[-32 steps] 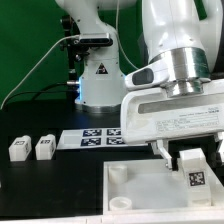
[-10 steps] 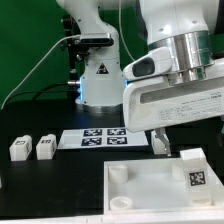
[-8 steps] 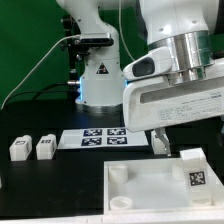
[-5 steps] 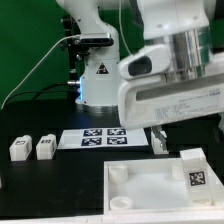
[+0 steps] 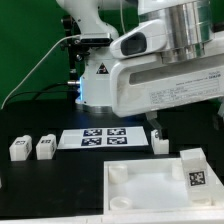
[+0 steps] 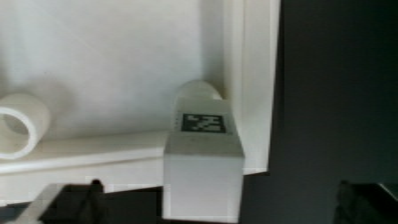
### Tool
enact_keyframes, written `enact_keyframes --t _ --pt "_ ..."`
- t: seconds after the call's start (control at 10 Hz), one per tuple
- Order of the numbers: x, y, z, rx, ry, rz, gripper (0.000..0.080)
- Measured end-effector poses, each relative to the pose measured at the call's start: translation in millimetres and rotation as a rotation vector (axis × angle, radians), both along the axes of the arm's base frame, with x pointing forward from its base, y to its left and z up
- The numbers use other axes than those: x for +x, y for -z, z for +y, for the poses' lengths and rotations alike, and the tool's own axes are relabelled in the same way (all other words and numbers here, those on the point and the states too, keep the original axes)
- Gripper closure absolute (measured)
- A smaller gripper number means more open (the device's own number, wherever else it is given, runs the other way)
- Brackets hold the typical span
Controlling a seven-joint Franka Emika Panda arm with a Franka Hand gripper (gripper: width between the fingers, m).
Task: Assemble one leg
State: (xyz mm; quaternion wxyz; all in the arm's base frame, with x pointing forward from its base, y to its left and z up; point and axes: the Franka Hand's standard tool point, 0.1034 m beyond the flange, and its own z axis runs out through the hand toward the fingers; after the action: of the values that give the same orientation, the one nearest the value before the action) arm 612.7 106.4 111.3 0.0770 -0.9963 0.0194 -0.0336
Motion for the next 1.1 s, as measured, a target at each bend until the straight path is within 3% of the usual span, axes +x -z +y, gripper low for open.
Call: enact_keyframes --t 0.5,0.8,1.0,1.1 --pt "10.9 23.4 -0.8 0.007 0.069 0.086 0.015" --pt "17.1 24.0 7.7 0.011 0.131 0.096 0.015" --pt "16.8 24.6 5.9 0.011 0.133 0.096 0.0437" --pt "16.8 24.7 5.5 0.01 0.133 0.096 0.0509"
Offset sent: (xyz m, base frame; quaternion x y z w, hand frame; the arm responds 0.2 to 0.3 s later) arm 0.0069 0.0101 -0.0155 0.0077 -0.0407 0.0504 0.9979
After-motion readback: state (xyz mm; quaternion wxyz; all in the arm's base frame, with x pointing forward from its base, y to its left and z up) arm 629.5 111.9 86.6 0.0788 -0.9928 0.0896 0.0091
